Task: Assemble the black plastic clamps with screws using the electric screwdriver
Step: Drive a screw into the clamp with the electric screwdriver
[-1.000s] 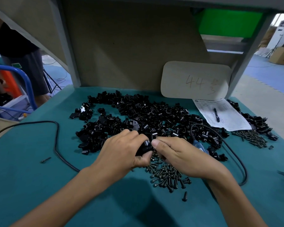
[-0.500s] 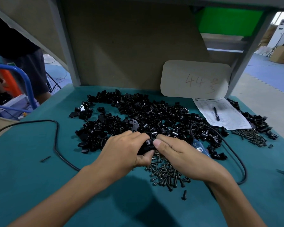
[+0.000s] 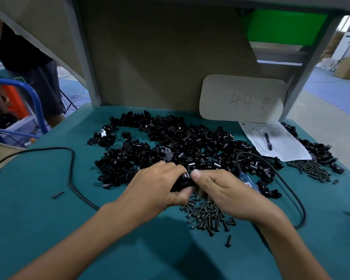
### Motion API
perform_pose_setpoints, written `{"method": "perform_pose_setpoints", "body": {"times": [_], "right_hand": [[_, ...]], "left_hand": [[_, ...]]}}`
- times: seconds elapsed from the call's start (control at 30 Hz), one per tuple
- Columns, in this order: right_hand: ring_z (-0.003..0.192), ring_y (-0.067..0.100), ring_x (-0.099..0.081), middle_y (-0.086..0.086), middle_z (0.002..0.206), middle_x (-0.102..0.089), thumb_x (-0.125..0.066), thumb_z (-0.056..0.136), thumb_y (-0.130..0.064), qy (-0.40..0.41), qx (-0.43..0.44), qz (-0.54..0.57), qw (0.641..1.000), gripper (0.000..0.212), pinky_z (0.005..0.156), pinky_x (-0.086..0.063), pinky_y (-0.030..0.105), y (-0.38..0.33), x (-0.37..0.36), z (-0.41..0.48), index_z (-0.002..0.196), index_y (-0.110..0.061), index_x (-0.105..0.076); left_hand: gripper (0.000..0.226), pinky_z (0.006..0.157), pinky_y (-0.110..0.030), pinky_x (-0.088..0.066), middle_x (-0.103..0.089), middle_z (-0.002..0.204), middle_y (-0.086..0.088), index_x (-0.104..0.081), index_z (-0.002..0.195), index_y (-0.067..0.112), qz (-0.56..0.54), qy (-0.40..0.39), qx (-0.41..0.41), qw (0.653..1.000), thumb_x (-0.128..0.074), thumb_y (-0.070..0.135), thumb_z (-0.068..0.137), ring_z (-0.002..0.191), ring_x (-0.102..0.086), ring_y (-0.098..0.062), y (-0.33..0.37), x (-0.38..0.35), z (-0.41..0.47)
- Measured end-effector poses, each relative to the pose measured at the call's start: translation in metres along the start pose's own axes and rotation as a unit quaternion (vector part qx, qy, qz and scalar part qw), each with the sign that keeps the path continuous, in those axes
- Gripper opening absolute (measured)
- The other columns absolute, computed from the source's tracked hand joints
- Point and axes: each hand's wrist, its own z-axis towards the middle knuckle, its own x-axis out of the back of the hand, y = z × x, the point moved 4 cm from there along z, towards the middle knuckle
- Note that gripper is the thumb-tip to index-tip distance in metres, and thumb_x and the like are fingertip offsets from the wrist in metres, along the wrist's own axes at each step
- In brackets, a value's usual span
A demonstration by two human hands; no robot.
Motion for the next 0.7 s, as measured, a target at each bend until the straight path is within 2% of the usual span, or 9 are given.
{"method": "perform_pose_setpoints", "body": {"times": [0.13,0.17,0.23,0.3,0.43,0.53,0.6,0.67,0.7], "right_hand": [[0.073,-0.002,-0.057,-0.017,0.082,-0.062,-0.032,0.086,-0.087,0.099,-0.075,-0.1,0.987,0.053,0.064,-0.05,0.02,0.039,0.021,-0.014,0.092,-0.041,-0.059],[0.087,-0.002,-0.059,-0.019,0.096,-0.062,-0.035,0.087,-0.082,0.125,-0.126,-0.168,0.97,0.05,0.075,-0.054,0.022,0.059,0.029,-0.022,0.105,-0.041,-0.058],[0.12,0.021,-0.053,0.001,0.131,-0.054,-0.046,0.092,-0.07,0.151,-0.273,-0.305,0.9,0.062,0.099,-0.049,0.039,0.101,0.045,-0.045,0.136,-0.026,-0.047],[0.125,0.035,-0.048,0.014,0.139,-0.049,-0.055,0.093,-0.065,0.141,-0.377,-0.34,0.85,0.077,0.1,-0.044,0.045,0.137,0.05,-0.069,0.148,-0.017,-0.033],[0.076,0.017,-0.06,-0.005,0.09,-0.058,-0.063,0.089,-0.067,0.127,-0.413,-0.287,0.855,0.062,0.057,-0.044,0.032,0.164,0.045,-0.084,0.122,-0.02,-0.038],[0.075,0.014,-0.06,-0.006,0.087,-0.057,-0.065,0.09,-0.063,0.112,-0.404,-0.301,0.856,0.051,0.058,-0.043,0.03,0.162,0.042,-0.085,0.108,-0.021,-0.044],[0.075,0.015,-0.062,-0.003,0.086,-0.062,-0.068,0.091,-0.056,0.145,-0.376,-0.24,0.883,0.044,0.06,-0.046,0.031,0.155,0.046,-0.085,0.108,-0.019,-0.053],[0.071,0.018,-0.067,0.004,0.087,-0.069,-0.073,0.086,-0.05,0.224,-0.317,-0.061,0.92,0.045,0.061,-0.052,0.032,0.136,0.053,-0.084,0.111,-0.015,-0.06],[0.07,0.019,-0.068,0.008,0.09,-0.07,-0.073,0.082,-0.049,0.272,-0.286,0.06,0.917,0.051,0.061,-0.055,0.033,0.122,0.058,-0.082,0.115,-0.012,-0.062]], "left_hand": [[0.037,0.07,-0.017,-0.037,-0.051,0.083,0.021,-0.048,0.093,0.041,-0.055,-0.009,0.028,0.998,-0.034,0.075,0.089,0.085,-0.047,0.002,-0.01,0.0,-0.001],[0.039,0.071,-0.016,-0.038,-0.051,0.084,0.022,-0.048,0.094,0.043,-0.062,-0.007,0.031,0.998,-0.033,0.078,0.089,0.087,-0.048,0.004,-0.012,0.001,-0.003],[0.045,0.076,-0.02,-0.043,-0.054,0.088,0.023,-0.052,0.1,0.044,-0.077,-0.003,0.039,0.996,-0.033,0.083,0.087,0.091,-0.05,0.003,-0.017,0.003,-0.004],[0.056,0.081,-0.025,-0.047,-0.058,0.095,0.021,-0.059,0.11,0.04,-0.089,0.003,0.048,0.995,-0.035,0.085,0.085,0.095,-0.052,0.001,-0.019,0.003,-0.005],[0.061,0.083,-0.028,-0.05,-0.061,0.098,0.018,-0.062,0.118,0.036,-0.098,0.02,0.049,0.994,-0.037,0.082,0.086,0.095,-0.055,-0.001,-0.015,0.005,-0.001],[0.057,0.08,-0.028,-0.05,-0.06,0.095,0.019,-0.062,0.112,0.038,-0.087,0.022,0.046,0.995,-0.035,0.081,0.087,0.092,-0.054,0.0,-0.012,0.006,0.0],[0.056,0.078,-0.023,-0.046,-0.055,0.095,0.022,-0.062,0.107,0.038,-0.071,0.035,0.048,0.996,-0.034,0.082,0.087,0.094,-0.05,0.002,-0.013,0.007,-0.002],[0.056,0.081,-0.018,-0.042,-0.048,0.101,0.023,-0.064,0.104,0.035,-0.068,0.051,0.053,0.995,-0.035,0.081,0.087,0.097,-0.046,0.004,-0.014,0.009,-0.003],[0.056,0.083,-0.019,-0.043,-0.049,0.105,0.024,-0.065,0.104,0.033,-0.069,0.054,0.052,0.995,-0.036,0.079,0.088,0.098,-0.046,0.004,-0.014,0.01,-0.003]]}}
